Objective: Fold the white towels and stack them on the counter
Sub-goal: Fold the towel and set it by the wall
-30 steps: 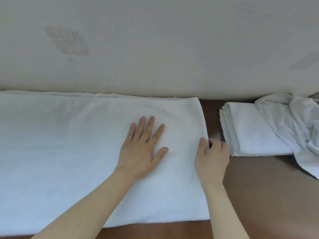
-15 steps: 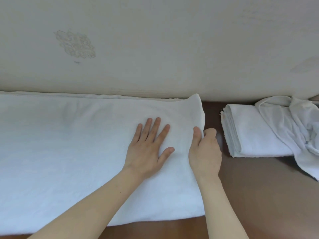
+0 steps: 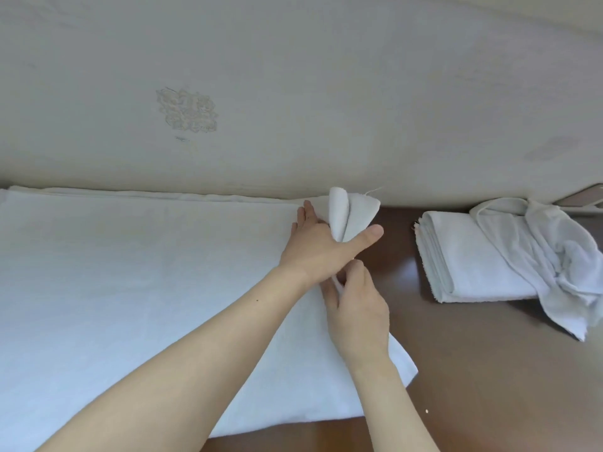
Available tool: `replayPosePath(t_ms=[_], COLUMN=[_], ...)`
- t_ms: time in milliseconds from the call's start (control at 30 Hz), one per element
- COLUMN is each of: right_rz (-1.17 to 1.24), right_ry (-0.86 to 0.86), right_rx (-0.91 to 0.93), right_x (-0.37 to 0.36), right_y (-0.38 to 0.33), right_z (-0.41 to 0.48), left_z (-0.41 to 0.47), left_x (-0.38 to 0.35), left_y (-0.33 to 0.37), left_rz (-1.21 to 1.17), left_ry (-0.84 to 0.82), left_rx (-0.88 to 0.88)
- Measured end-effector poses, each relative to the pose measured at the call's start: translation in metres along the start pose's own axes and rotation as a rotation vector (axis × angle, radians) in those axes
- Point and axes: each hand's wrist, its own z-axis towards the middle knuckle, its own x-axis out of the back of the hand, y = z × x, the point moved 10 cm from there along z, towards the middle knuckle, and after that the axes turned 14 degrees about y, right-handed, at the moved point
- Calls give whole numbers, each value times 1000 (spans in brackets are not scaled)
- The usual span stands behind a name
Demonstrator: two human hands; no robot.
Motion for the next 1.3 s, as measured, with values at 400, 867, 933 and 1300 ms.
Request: replayPosePath(t_ms=[400, 867, 933, 1300], right_rz=[-376, -294, -235, -185], right_ry=[-95, -164, -207, -474], right_rx=[-68, -21, -30, 63], right_x=[42, 53, 40, -82], right_y=[89, -22, -59, -243], right_z=[-42, -70, -80, -153], left_z=[5, -29, -33, -59], left_x=[14, 134, 164, 311], left_y=[-37, -66, -80, -209], left_rz=[76, -59, -131, -146], left_ry=[230, 493, 541, 608], left_rx=[30, 63, 61, 96])
